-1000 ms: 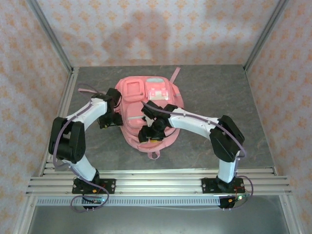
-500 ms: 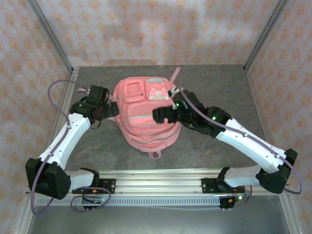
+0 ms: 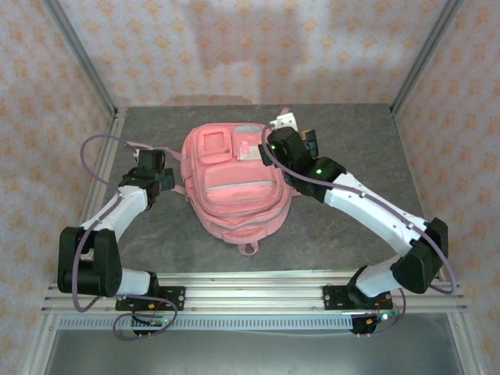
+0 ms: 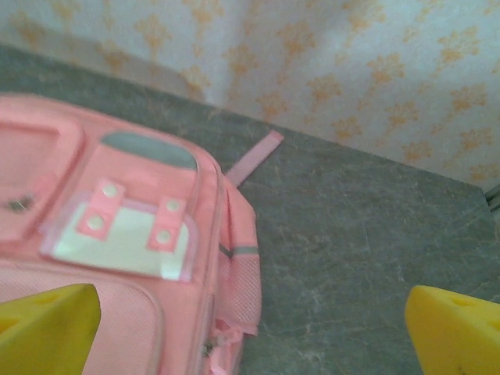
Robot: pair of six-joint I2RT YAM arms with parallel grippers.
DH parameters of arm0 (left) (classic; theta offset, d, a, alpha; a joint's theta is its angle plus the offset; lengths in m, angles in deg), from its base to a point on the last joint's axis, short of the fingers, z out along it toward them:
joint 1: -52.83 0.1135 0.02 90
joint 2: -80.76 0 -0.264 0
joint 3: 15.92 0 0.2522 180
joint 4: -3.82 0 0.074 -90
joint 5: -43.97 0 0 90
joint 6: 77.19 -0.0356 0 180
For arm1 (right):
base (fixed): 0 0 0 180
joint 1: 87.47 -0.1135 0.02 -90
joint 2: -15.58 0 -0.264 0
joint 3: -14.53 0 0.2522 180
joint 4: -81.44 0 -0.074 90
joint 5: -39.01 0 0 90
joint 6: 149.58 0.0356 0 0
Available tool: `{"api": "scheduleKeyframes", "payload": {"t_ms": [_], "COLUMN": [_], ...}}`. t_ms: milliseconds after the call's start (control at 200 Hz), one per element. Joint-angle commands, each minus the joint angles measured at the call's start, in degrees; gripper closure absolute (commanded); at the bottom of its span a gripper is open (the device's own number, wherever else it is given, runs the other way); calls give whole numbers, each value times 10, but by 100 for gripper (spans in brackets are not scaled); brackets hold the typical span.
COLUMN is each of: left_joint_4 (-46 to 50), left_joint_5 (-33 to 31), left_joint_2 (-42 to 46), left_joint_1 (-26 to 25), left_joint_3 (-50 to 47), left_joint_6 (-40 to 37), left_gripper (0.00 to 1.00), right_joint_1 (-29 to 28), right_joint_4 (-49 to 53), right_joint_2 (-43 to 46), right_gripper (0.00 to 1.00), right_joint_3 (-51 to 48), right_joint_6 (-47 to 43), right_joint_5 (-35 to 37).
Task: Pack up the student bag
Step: Reset both arms
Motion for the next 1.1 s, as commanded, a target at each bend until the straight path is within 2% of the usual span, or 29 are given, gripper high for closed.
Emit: {"api": "scheduleKeyframes", "payload": {"t_ms": [0, 60, 120, 275, 375, 435, 530, 560, 580, 595, 636, 656, 681, 726, 786, 826, 896, 916, 951, 1041, 1066, 1096], "left_joint_4": [-161, -212, -245, -408, -373, -401, -538, -644, -681, -675, -575, -556, -549, -536, -536, -540, -538, -537, -538, -538, -538, -537], "left_joint_5": [51, 79, 114, 129, 155, 163, 117, 113, 103, 96, 88, 89, 89, 81, 80, 80, 79, 79, 80, 79, 80, 80], "left_joint_2": [4, 1, -5, -37, -53, -50, -50, -68, -73, -69, -54, -65, -70, -69, -69, -69, -68, -68, -69, -69, -69, -68], "left_joint_1": [26, 36, 47, 59, 55, 35, -1, -2, -2, -3, -4, -6, -17, -25, -24, -24, -25, -24, -25, -25, -25, -25], "left_joint_3": [-59, -91, -100, -137, -109, -125, -209, -248, -261, -260, -225, -206, -198, -193, -193, -194, -194, -194, -194, -194, -194, -194], "left_joint_6": [-1, -1, -19, -1, -17, -44, -73, -74, -72, -70, -66, -68, -83, -89, -90, -89, -89, -89, -90, -89, -89, -89], "left_gripper": [0, 0, 0, 0, 0, 0, 0, 0, 0, 0, 0, 0, 0, 0, 0, 0, 0, 0, 0, 0, 0, 0], "right_joint_1": [38, 60, 88, 152, 219, 262, 319, 334, 342, 348, 361, 370, 385, 410, 425, 433, 435, 435, 436, 459, 460, 460], "right_joint_4": [-106, -179, -181, -223, -270, -314, -391, -398, -416, -428, -462, -462, -432, -479, -553, -528, -551, -559, -631, -799, -780, -698], "right_joint_2": [31, 47, 38, 11, 3, 9, 26, 34, 36, 38, 42, 51, 61, 53, 36, 39, 25, 20, -4, -66, -65, -49], "right_gripper": [0, 0, 0, 0, 0, 0, 0, 0, 0, 0, 0, 0, 0, 0, 0, 0, 0, 0, 0, 0, 0, 1], "right_joint_3": [-92, -153, -160, -200, -250, -296, -379, -402, -421, -434, -466, -468, -465, -476, -492, -481, -479, -484, -511, -560, -550, -522], "right_joint_6": [-94, -103, -76, -52, 9, 29, 64, 71, 74, 76, 83, 88, 86, 72, 75, 64, 36, 32, 37, 94, 93, 83], "right_joint_5": [-78, -120, -143, -98, -65, -78, -93, -110, -122, -127, -139, -146, -190, -266, -296, -313, -348, -351, -339, -274, -275, -294]}}
